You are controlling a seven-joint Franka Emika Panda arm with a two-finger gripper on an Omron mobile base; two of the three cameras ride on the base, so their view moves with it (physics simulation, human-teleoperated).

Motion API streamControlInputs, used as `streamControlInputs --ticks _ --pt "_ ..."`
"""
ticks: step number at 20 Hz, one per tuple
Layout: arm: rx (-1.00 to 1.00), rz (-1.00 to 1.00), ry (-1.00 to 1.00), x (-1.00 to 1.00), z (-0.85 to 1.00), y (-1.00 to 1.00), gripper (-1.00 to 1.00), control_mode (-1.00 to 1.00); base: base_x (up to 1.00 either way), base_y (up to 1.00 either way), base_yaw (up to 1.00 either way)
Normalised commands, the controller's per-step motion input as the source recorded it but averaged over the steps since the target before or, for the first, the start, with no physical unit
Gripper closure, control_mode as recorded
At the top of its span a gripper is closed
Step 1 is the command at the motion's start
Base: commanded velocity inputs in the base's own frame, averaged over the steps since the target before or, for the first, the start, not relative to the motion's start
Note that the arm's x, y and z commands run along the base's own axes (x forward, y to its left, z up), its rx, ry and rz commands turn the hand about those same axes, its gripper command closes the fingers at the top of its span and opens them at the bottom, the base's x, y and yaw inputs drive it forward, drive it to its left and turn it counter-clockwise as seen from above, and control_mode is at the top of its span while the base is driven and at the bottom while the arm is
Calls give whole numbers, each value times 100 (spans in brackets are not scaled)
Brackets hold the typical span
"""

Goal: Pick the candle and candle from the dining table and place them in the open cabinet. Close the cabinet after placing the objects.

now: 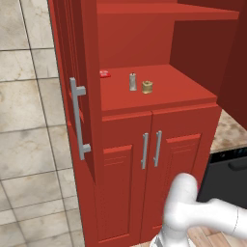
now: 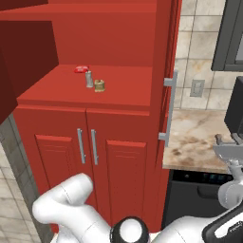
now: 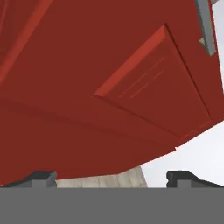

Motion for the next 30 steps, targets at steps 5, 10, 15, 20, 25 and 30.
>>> streamControlInputs --ticks 5,10,15,20,25,30 --pt "-6 0 14 81 -9 0 -100 -100 0 0 0" --pt "-5 -2 8 53 0 3 -100 -100 0 0 0" --pt "-10 -9 0 2 0 30 -100 -100 0 0 0" --pt "-14 -14 0 0 0 49 -100 -100 0 0 0" --pt "-15 -15 0 -1 0 64 -100 -100 0 0 0" --pt "-13 -16 0 -1 0 81 -100 -100 0 0 0"
